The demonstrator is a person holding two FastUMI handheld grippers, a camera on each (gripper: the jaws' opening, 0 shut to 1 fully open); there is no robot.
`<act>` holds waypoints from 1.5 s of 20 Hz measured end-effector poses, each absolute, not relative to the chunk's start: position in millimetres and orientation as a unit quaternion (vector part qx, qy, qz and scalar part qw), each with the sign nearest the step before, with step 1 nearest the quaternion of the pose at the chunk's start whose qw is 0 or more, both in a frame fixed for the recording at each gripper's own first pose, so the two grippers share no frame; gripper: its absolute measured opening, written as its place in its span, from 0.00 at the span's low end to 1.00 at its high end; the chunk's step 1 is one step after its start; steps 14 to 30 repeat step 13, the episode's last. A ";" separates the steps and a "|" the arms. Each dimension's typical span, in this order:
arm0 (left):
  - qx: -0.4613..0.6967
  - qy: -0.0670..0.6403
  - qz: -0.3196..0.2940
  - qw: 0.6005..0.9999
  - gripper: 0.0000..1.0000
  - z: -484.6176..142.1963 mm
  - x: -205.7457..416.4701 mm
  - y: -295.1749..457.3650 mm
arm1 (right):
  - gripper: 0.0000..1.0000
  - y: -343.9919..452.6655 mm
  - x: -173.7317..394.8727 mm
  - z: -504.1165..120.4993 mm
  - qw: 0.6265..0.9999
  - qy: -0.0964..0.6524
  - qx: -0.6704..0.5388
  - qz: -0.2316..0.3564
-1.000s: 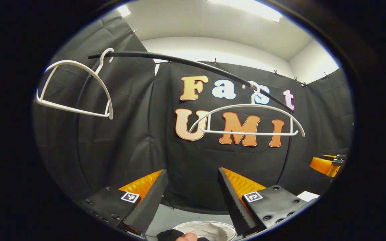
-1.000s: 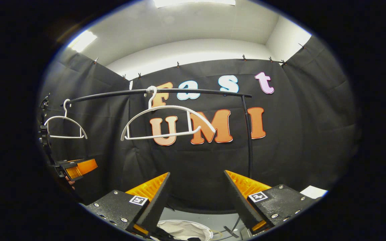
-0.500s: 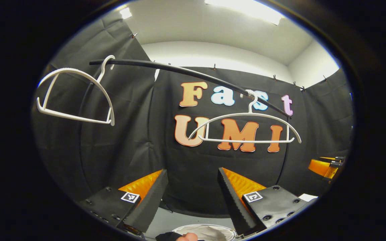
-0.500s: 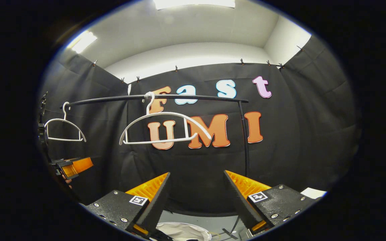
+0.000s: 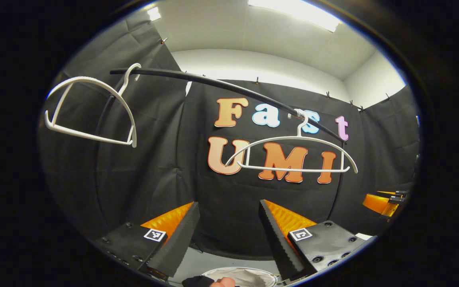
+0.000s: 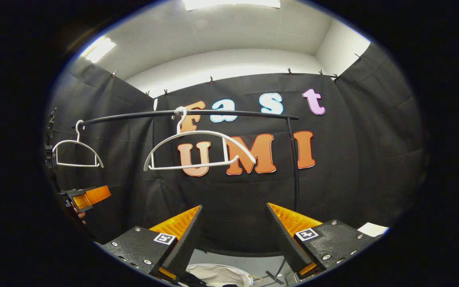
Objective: Grasp the clothes on the hanger with both hands and then place them into the laundry hamper below.
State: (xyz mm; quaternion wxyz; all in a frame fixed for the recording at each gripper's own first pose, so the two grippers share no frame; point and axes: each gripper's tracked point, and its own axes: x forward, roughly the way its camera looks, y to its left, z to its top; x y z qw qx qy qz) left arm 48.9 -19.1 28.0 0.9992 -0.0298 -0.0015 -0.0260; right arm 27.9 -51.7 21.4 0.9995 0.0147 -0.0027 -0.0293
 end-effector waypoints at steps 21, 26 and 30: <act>-0.035 0.001 -0.031 0.999 0.94 24.1 49.0 -18.3 | 0.93 -47.7 33.3 16.2 0.999 0.002 0.019 -0.026; -0.035 0.001 -0.031 0.999 0.94 24.1 49.0 -18.3 | 0.93 -47.7 33.3 16.2 0.999 0.002 0.019 -0.026; -0.035 0.001 -0.031 0.999 0.94 24.1 49.0 -18.3 | 0.93 -47.7 33.3 16.2 0.999 0.002 0.019 -0.026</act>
